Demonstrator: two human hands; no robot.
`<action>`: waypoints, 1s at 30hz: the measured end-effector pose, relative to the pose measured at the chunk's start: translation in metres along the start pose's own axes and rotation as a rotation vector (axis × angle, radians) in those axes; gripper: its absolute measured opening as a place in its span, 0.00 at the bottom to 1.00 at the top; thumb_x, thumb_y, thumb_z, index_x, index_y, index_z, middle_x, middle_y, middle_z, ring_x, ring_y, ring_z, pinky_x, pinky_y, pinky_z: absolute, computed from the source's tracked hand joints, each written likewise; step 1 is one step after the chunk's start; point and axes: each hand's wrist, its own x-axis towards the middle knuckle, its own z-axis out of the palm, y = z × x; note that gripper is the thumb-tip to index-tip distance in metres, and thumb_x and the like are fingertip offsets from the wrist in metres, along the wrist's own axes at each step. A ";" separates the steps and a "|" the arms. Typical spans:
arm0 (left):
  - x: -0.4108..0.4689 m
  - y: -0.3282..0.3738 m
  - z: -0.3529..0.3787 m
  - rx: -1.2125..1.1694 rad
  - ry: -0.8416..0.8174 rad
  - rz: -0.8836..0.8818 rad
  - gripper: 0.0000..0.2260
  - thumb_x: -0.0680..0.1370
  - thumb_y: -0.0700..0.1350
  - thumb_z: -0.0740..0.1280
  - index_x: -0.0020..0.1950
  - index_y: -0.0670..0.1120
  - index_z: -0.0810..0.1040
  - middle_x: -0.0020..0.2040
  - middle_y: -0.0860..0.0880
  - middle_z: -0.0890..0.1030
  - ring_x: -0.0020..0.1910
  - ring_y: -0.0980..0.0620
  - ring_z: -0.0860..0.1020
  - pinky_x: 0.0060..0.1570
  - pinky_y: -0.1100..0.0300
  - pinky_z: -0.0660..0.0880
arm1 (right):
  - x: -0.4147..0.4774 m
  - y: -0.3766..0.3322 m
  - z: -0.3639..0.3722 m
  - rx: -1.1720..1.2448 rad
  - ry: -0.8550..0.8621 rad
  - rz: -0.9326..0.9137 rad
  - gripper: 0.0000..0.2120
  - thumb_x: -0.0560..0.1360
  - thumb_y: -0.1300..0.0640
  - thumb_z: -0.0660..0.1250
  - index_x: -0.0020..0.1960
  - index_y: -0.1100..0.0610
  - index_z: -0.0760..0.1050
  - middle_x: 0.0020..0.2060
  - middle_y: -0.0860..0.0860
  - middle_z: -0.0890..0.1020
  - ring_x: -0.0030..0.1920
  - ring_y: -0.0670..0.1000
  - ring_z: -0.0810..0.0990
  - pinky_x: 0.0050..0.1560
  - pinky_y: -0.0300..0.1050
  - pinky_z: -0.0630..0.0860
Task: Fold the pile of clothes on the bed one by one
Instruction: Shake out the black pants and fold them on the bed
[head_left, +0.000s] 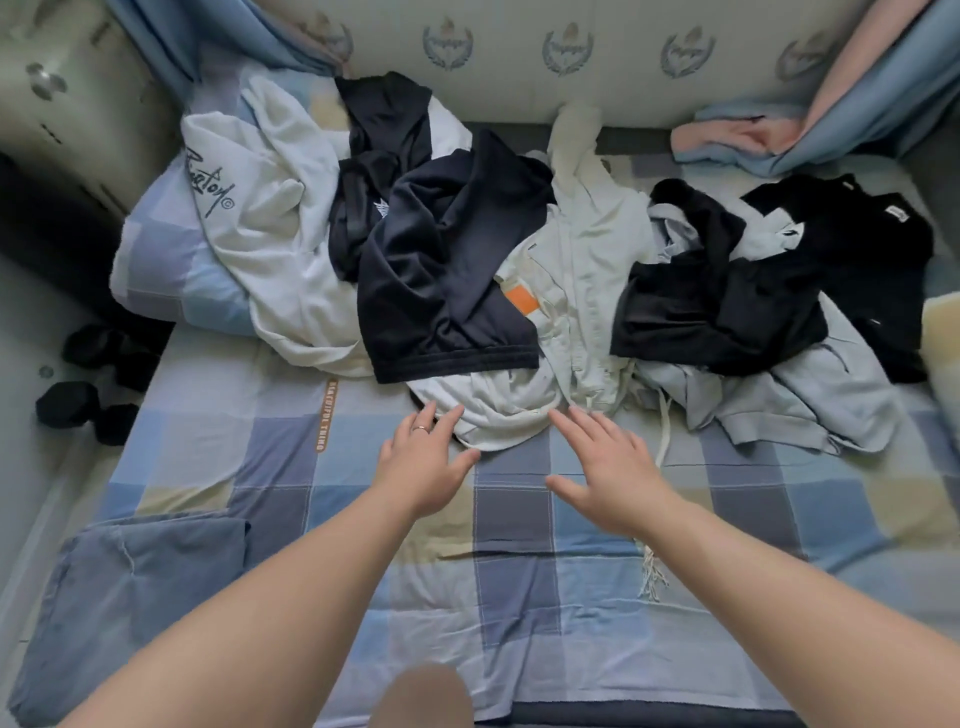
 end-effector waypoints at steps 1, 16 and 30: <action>0.012 0.006 0.004 0.008 -0.005 0.008 0.29 0.82 0.63 0.57 0.81 0.60 0.53 0.83 0.52 0.50 0.81 0.48 0.48 0.76 0.44 0.54 | 0.005 0.010 0.004 0.011 0.007 0.012 0.38 0.80 0.36 0.58 0.81 0.40 0.41 0.82 0.43 0.44 0.81 0.49 0.43 0.79 0.59 0.49; 0.304 0.023 0.139 0.141 -0.086 0.404 0.30 0.81 0.62 0.60 0.81 0.60 0.53 0.83 0.50 0.49 0.81 0.47 0.49 0.78 0.50 0.53 | 0.222 0.181 0.085 0.111 0.199 0.445 0.40 0.78 0.37 0.61 0.81 0.40 0.41 0.82 0.43 0.46 0.81 0.51 0.44 0.78 0.59 0.50; 0.532 0.194 0.228 0.246 0.211 0.477 0.34 0.78 0.70 0.58 0.77 0.72 0.40 0.83 0.55 0.40 0.79 0.31 0.49 0.69 0.24 0.46 | 0.391 0.368 0.087 -0.006 0.320 0.590 0.49 0.68 0.20 0.57 0.79 0.36 0.37 0.81 0.53 0.42 0.80 0.61 0.43 0.72 0.76 0.53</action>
